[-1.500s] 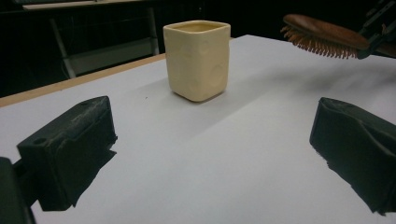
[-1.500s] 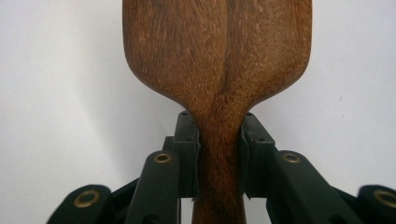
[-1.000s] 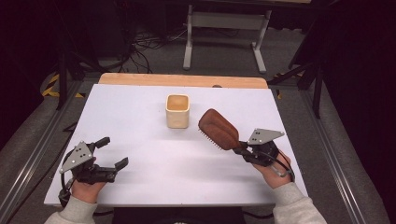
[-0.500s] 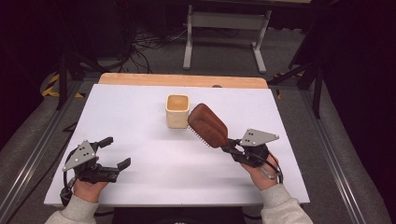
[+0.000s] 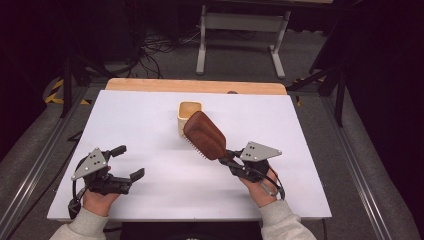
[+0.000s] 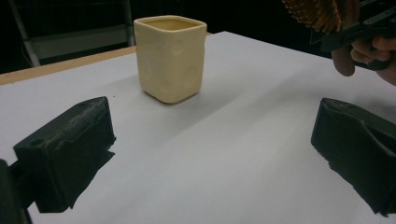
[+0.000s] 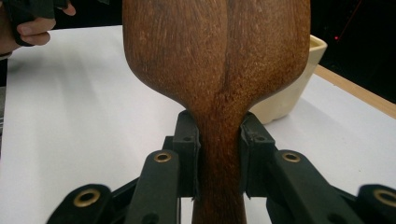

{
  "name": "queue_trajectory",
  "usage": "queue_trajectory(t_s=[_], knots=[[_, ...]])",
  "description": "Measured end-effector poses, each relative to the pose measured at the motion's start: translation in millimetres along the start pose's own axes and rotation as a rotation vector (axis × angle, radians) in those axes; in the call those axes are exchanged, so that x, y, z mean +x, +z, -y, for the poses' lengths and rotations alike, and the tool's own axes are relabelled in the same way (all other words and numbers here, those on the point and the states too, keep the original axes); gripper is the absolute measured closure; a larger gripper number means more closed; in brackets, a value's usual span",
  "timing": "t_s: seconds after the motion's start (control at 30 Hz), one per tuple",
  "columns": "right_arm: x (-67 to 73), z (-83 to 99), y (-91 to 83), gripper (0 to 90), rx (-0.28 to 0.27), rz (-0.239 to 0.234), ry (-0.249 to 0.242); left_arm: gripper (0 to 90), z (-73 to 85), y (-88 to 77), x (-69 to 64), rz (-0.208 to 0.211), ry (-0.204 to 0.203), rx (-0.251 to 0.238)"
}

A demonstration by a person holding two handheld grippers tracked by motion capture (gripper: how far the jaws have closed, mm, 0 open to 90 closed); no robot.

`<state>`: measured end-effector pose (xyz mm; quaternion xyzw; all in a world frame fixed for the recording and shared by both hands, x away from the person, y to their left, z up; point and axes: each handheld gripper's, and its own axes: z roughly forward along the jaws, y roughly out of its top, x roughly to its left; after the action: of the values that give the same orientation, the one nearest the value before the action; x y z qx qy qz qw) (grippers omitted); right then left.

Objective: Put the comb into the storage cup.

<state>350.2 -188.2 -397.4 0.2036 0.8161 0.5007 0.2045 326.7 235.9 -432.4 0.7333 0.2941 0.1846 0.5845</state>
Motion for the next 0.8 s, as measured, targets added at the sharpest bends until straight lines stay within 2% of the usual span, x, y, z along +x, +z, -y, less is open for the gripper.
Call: queue_trajectory(t_s=[0.43, 0.8], knots=[[16.8, 5.9, 20.7, 72.5, -0.008, -0.019, -0.012, 0.2, -10.4, 12.9, -8.0, 0.044, -0.009, 0.007], [23.2, 8.6, 25.7, 72.5, -0.018, -0.023, -0.025, 0.2, -26.1, 34.1, -19.0, 0.087, 0.003, 0.024]])
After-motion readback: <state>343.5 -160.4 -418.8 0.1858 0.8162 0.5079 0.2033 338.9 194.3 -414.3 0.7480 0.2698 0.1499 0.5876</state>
